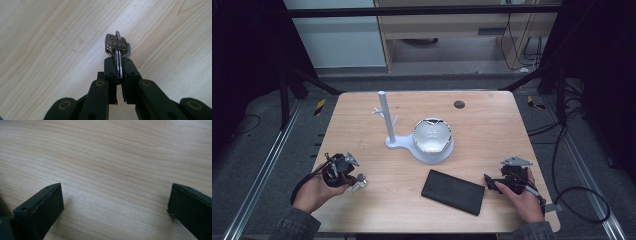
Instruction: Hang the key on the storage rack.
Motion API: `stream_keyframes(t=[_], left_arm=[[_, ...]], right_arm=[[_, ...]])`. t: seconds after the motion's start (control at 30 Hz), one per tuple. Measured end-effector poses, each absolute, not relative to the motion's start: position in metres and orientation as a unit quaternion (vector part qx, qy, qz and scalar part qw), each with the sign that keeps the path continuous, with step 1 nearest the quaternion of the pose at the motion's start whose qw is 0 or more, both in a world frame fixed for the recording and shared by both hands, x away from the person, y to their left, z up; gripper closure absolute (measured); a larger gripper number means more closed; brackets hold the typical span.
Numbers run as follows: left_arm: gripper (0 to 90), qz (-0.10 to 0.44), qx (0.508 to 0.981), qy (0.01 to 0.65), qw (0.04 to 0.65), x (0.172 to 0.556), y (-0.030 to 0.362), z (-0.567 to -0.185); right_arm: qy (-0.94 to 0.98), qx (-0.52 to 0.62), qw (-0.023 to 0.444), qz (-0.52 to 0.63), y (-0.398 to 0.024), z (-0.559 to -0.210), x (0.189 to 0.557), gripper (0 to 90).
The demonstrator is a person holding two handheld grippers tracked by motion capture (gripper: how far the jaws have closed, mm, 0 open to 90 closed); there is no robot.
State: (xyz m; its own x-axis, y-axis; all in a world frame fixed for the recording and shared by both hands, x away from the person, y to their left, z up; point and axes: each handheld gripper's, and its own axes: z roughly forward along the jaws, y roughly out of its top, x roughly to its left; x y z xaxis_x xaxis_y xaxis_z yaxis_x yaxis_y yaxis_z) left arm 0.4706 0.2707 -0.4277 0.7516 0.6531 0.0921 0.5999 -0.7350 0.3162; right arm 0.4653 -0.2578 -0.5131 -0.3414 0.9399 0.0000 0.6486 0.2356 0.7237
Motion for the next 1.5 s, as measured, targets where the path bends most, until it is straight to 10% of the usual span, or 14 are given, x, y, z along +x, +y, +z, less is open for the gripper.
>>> stream_keyframes(t=[1.5], left_arm=[[83.5,0.184,0.907,0.323,0.196,0.533,0.223,-0.246]], right_arm=[[0.756,0.523,0.225,0.322,-0.257,-0.513,0.464,0.4]])
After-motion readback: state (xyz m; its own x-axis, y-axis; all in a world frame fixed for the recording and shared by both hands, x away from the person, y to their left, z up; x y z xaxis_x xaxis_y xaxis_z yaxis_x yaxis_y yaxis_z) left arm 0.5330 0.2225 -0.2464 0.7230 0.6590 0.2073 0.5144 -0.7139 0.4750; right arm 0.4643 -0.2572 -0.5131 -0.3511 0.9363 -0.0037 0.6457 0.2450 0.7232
